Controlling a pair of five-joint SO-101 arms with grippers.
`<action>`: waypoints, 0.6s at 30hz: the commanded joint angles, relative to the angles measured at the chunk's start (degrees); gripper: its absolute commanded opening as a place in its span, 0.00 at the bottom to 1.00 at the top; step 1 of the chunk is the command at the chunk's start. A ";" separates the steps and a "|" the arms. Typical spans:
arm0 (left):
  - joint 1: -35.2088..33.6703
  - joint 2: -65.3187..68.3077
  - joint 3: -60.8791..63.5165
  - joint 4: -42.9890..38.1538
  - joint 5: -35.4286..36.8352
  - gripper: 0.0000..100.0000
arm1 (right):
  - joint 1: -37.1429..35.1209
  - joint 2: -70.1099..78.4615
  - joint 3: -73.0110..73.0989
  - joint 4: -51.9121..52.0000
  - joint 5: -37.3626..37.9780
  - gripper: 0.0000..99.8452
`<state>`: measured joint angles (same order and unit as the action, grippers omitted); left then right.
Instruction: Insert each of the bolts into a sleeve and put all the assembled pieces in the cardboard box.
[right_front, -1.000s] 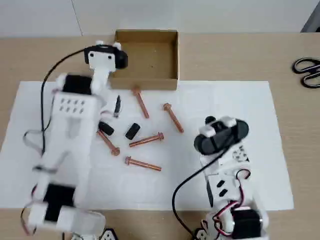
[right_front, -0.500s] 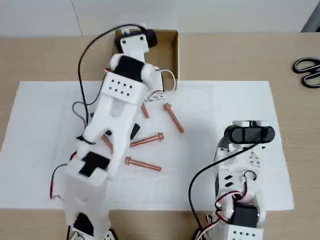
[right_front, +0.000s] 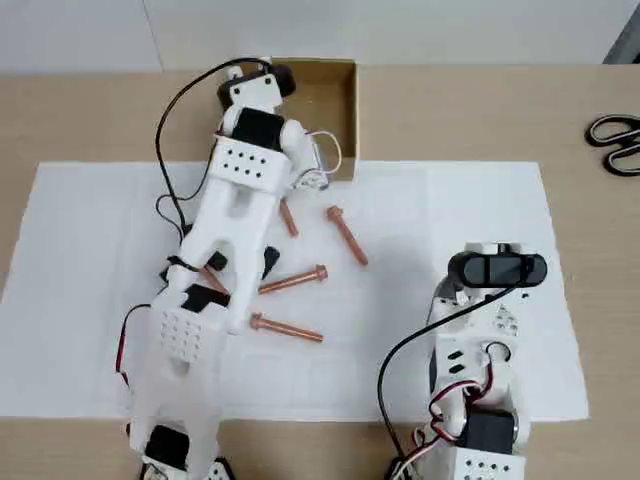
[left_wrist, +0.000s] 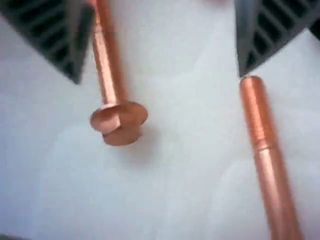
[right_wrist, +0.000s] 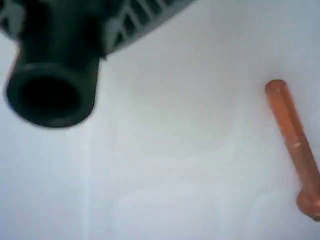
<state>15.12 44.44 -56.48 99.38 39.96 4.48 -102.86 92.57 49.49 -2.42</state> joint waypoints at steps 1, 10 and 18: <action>-0.53 1.23 -2.95 0.09 -0.09 0.22 | 0.31 -1.10 -0.26 -1.36 -0.44 0.01; -7.65 7.03 -2.95 -3.08 -0.62 0.22 | 0.40 -1.10 -0.26 -1.01 -0.44 0.01; -7.65 7.21 -2.51 -8.26 -0.62 0.22 | 0.40 -1.10 -0.26 -1.01 -0.44 0.01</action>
<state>7.38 52.18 -57.10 93.32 39.69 4.48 -102.86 92.57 49.49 -2.42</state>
